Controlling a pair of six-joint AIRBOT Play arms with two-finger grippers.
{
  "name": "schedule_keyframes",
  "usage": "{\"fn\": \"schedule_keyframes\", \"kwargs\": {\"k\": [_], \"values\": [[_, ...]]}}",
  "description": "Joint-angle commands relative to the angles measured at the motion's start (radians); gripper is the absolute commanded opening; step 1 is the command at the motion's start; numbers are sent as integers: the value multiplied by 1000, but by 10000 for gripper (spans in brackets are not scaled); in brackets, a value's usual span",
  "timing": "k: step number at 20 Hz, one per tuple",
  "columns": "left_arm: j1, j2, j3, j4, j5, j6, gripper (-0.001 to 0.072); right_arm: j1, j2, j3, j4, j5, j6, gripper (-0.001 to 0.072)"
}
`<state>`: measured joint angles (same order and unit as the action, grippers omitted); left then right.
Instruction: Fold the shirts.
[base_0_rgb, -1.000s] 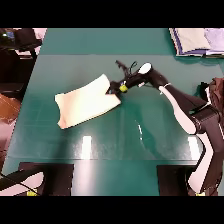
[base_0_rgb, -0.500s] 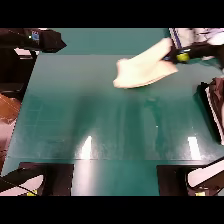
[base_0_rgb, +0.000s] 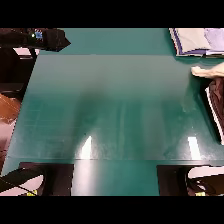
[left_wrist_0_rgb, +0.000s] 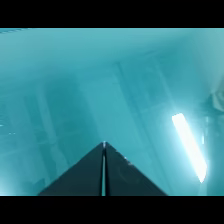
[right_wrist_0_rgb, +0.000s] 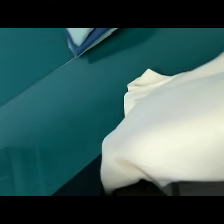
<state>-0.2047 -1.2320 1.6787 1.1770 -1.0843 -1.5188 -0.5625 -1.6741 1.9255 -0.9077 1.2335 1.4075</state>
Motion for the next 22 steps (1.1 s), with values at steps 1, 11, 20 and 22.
{"fn": "schedule_keyframes", "kwargs": {"k": [1,11,20,22], "values": [[-1,0,1,-8,2,-4,25,-72,6,1,16,-38,-1,14],[-1,0,1,-9,-24,1,25,-105,143,93,81,-72,-49,14],[-1,0,1,-9,-27,9,25,-271,373,-172,-38,66,-67,14],[-1,0,1,-9,-27,9,25,-303,417,-263,-175,119,-66,14]]}}
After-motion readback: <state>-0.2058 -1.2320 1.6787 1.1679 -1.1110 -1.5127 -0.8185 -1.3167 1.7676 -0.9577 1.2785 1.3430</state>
